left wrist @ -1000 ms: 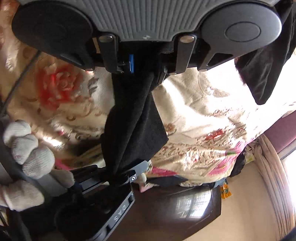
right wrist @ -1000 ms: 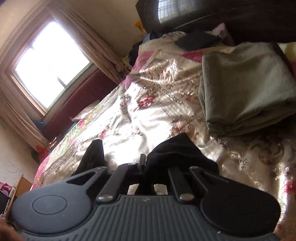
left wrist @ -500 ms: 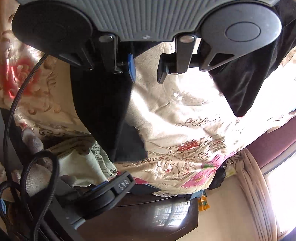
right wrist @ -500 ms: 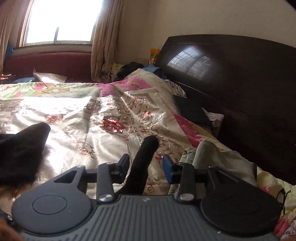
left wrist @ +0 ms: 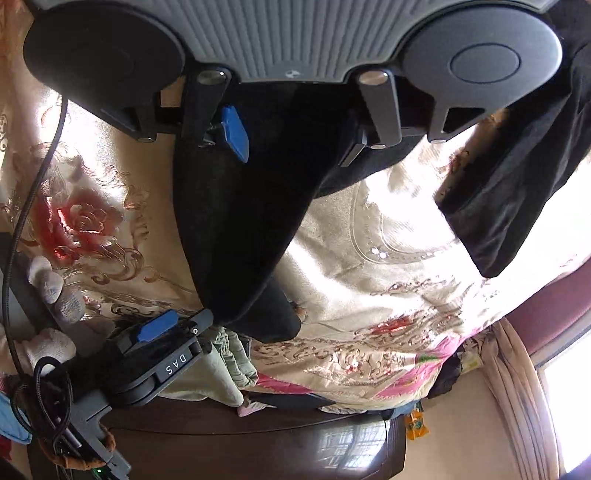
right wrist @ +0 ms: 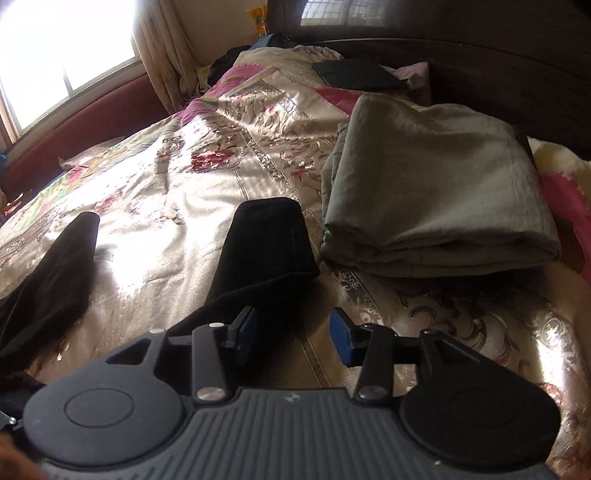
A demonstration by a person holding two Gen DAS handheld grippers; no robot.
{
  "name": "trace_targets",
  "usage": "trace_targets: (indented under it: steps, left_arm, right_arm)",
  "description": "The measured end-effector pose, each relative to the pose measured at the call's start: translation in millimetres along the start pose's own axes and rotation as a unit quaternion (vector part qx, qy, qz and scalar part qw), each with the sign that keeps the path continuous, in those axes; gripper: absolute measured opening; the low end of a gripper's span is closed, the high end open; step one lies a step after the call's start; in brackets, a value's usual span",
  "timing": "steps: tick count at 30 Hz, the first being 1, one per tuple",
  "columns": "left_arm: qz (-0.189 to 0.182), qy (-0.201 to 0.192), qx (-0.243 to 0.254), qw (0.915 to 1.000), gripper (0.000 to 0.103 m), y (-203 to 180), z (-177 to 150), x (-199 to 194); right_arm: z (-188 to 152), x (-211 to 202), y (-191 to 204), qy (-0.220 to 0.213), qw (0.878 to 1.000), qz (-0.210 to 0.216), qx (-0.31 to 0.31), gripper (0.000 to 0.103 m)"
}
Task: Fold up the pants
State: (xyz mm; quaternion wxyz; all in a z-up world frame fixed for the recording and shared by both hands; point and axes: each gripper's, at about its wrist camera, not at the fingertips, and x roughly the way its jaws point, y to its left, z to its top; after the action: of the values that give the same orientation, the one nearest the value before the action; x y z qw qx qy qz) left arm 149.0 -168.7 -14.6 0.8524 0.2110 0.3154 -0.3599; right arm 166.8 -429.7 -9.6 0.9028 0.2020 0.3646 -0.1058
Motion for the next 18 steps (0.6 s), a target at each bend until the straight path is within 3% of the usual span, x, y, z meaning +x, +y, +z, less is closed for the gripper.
trace_targets:
  steps: [3, 4, 5, 6, 10, 13, 16, 18]
  left_arm:
    - [-0.01, -0.006, 0.006, 0.9999, 0.066, -7, -8, -11]
    - [-0.007, -0.006, 0.011, 0.9999, 0.066, -10, -11, -14]
    - [-0.001, -0.002, 0.015, 0.9999, 0.066, -13, -14, -17]
    - [0.004, 0.0, 0.015, 0.9999, 0.066, -13, -17, -19]
    - [0.036, 0.009, 0.005, 0.9993, 0.066, -4, -22, -19]
    - [0.053, 0.027, -0.03, 0.9977, 0.066, 13, -23, -13]
    - [0.049, 0.013, -0.048, 0.9976, 0.066, 20, -26, -25]
    - [0.043, 0.003, -0.048, 0.9979, 0.066, 18, -29, -31]
  right_arm:
    - [-5, 17, 1, 0.028, 0.998, 0.049, 0.04, 0.045]
    - [-5, 22, 2, 0.037, 0.996, 0.061, 0.054, 0.039]
    - [-4, 27, 6, 0.046, 0.994, 0.074, 0.068, 0.019]
    - [0, 29, 15, 0.049, 0.993, 0.079, 0.068, 0.016]
    - [24, 28, 68, 0.031, 0.994, 0.104, 0.008, 0.02]
    - [34, 35, 101, 0.021, 0.993, 0.107, -0.054, 0.035]
    - [29, 18, 100, 0.005, 0.991, 0.107, -0.077, 0.035]
    - [17, -3, 78, -0.01, 0.993, 0.095, -0.069, 0.041]
